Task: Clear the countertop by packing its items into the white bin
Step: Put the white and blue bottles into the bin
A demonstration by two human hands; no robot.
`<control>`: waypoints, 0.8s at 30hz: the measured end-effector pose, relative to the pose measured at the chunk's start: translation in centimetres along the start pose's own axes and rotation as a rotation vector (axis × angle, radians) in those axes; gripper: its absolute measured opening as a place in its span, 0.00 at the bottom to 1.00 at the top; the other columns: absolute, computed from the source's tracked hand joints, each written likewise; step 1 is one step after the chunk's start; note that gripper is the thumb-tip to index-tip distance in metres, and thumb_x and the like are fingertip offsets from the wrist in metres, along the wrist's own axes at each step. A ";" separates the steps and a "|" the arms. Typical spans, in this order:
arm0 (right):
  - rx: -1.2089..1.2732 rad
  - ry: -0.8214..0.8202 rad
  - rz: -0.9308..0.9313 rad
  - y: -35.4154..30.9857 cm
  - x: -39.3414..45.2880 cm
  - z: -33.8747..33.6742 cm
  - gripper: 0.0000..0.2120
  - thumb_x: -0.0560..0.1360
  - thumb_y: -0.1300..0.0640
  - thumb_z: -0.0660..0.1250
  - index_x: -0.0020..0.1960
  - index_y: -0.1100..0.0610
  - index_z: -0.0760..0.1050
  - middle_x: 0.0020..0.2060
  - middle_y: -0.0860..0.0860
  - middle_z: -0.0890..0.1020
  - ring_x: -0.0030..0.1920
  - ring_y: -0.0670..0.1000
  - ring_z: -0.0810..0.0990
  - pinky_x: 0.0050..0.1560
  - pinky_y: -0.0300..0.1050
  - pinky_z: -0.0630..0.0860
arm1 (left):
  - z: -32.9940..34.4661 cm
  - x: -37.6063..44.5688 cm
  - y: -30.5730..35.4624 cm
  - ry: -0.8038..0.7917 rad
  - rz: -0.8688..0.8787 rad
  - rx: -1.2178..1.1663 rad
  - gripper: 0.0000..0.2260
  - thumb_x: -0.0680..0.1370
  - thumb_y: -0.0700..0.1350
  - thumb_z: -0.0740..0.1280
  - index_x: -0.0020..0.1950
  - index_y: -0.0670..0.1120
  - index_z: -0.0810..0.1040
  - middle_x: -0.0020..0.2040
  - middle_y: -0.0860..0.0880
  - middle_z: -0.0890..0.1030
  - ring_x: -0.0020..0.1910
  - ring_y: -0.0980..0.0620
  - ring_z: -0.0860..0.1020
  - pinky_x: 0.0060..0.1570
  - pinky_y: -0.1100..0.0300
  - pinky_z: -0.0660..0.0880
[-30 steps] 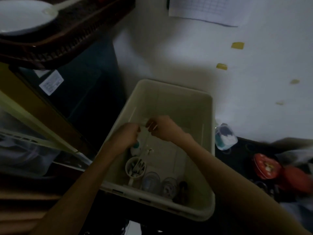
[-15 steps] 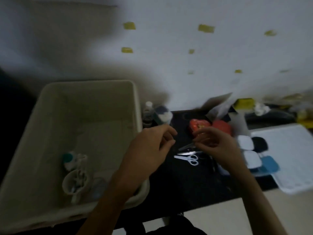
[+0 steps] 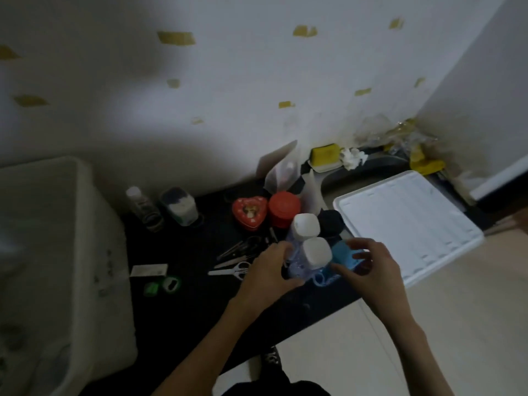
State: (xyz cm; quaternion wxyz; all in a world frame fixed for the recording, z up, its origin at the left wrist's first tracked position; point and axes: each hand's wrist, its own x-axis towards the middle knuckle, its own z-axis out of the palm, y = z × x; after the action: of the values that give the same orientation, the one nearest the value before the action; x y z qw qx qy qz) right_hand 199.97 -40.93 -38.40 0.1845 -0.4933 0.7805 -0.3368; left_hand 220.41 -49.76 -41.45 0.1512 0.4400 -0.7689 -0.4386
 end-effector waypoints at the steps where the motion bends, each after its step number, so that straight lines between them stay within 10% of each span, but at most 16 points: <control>1: -0.017 -0.018 0.022 1.3 0.5 -0.6 0.28 0.63 0.50 0.81 0.58 0.46 0.72 0.54 0.44 0.75 0.50 0.44 0.78 0.45 0.36 0.78 | 1.5 0.6 0.3 0.018 -0.018 -0.023 0.26 0.68 0.51 0.77 0.62 0.52 0.72 0.56 0.56 0.75 0.51 0.59 0.74 0.50 0.64 0.74; 11: 0.091 -0.322 0.092 9.7 3.1 1.1 0.42 0.57 0.40 0.80 0.67 0.45 0.67 0.61 0.42 0.76 0.60 0.45 0.76 0.61 0.52 0.77 | 8.4 2.8 0.6 0.277 -0.181 -0.139 0.29 0.66 0.52 0.78 0.64 0.52 0.72 0.61 0.54 0.76 0.60 0.56 0.76 0.57 0.53 0.78; 24: 0.331 -0.231 -0.019 1.7 3.0 -3.7 0.30 0.61 0.50 0.81 0.58 0.46 0.71 0.51 0.34 0.80 0.53 0.29 0.77 0.47 0.25 0.75 | 0.8 -1.5 4.8 0.320 0.006 -0.279 0.22 0.67 0.46 0.80 0.57 0.53 0.75 0.54 0.60 0.82 0.56 0.62 0.79 0.55 0.63 0.77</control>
State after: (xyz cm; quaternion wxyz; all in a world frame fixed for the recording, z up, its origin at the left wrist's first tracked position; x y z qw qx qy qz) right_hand 195.28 -41.82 -36.81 0.3482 -0.4990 0.6834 -0.4034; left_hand 218.09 -47.03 -37.78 0.3319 0.4765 -0.6683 -0.4649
